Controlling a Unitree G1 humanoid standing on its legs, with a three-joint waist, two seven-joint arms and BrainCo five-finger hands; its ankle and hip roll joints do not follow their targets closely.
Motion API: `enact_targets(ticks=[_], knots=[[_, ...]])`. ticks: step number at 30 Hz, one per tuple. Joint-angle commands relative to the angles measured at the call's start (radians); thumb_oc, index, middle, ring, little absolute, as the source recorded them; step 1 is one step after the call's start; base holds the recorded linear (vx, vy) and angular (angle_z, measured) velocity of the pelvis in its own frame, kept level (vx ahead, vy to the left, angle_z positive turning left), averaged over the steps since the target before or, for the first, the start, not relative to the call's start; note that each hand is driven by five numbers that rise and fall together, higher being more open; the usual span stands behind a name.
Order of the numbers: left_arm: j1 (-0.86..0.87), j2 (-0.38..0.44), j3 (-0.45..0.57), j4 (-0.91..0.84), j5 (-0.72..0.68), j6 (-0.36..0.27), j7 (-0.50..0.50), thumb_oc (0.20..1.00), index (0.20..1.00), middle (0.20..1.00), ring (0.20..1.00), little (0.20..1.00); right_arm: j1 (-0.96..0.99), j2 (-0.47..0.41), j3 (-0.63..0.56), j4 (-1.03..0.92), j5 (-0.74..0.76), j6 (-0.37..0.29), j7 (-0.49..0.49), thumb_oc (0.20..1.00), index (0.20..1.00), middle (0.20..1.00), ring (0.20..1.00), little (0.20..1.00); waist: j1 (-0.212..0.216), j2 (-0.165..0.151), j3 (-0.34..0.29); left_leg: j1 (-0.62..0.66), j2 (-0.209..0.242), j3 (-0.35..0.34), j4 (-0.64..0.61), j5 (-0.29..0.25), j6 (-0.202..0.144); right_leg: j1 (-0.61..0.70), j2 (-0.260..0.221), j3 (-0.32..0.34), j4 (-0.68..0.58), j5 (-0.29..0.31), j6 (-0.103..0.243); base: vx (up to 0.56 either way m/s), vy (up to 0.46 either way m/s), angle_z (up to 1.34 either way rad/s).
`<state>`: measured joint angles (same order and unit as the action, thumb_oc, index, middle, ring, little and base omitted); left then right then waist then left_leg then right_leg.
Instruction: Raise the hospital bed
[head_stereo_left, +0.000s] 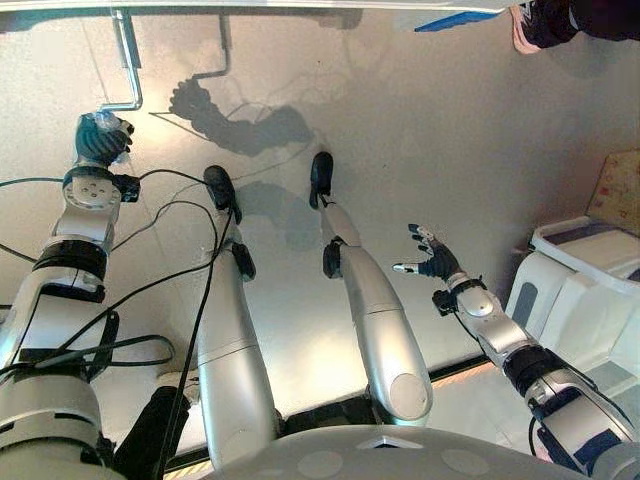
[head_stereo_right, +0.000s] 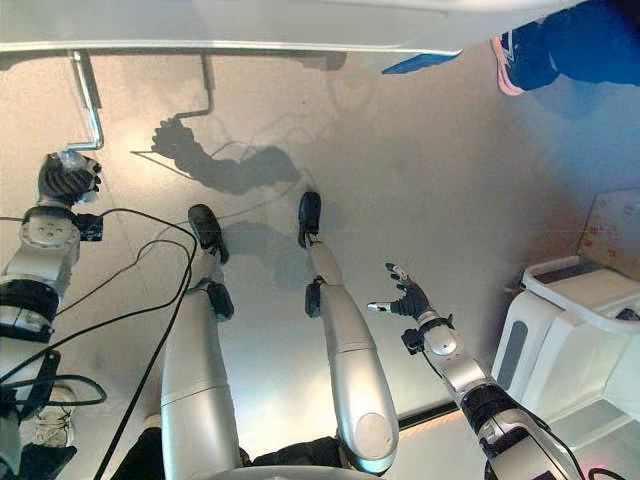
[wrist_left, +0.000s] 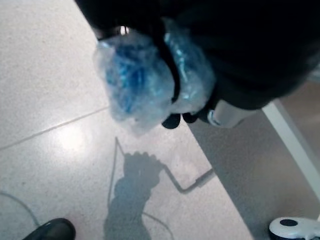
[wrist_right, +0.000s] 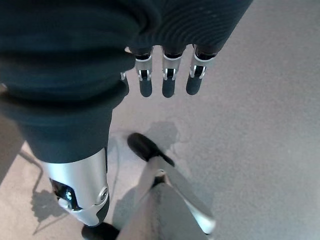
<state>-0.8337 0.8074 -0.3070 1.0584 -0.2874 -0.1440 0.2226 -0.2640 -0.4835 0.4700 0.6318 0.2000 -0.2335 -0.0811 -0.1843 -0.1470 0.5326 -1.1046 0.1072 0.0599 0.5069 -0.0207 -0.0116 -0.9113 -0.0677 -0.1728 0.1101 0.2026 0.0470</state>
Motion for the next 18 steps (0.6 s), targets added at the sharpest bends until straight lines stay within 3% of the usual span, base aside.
enact_targets(ticks=[1, 15, 16, 18], knots=[[0.013, 0.09, 0.022, 0.054, 0.031, 0.027, 0.05, 0.2, 0.2, 0.2, 0.2, 0.2, 0.03, -0.016, 0.016, -0.053, 0.029, -0.018, -0.006, 1.0, 1.0, 1.0, 1.0, 1.0, 0.031, -0.08, -0.013, 0.066, -0.059, 0.026, -0.017, -0.063, -0.011, -0.008, -0.091, 0.054, 0.028, 0.002, 0.146, 0.0, 0.0, -0.04], [-0.002, 0.044, -0.001, 0.048, 0.033, 0.036, 0.049, 0.2, 0.2, 0.2, 0.2, 0.2, 0.028, -0.02, 0.024, -0.057, 0.029, -0.012, -0.01, 1.0, 1.0, 1.0, 1.0, 1.0, 0.025, -0.073, -0.013, 0.051, -0.058, 0.025, -0.028, -0.052, -0.009, -0.041, -0.086, 0.058, 0.039, -0.001, 0.136, -0.01, -0.035, 0.0], [0.053, -0.128, -0.129, -0.243, 0.058, 0.012, 0.021, 0.2, 0.2, 0.2, 0.2, 0.2, 0.002, -0.031, 0.022, -0.075, 0.006, 0.015, -0.039, 1.0, 1.0, 1.0, 1.0, 1.0, -0.014, -0.066, -0.013, 0.063, -0.03, 0.039, -0.097, 0.017, -0.025, -0.083, -0.052, 0.073, 0.051, 0.01, 0.123, -0.08, -0.453, -0.02], [0.054, -0.14, -0.134, -0.258, 0.056, 0.013, 0.022, 0.2, 0.2, 0.2, 0.2, 0.2, 0.001, -0.032, 0.021, -0.076, 0.003, 0.017, -0.041, 1.0, 1.0, 1.0, 1.0, 1.0, -0.016, -0.065, -0.013, 0.071, -0.03, 0.042, -0.107, 0.022, -0.027, -0.084, -0.049, 0.078, 0.052, 0.011, 0.121, -0.05, -0.297, -0.04]])
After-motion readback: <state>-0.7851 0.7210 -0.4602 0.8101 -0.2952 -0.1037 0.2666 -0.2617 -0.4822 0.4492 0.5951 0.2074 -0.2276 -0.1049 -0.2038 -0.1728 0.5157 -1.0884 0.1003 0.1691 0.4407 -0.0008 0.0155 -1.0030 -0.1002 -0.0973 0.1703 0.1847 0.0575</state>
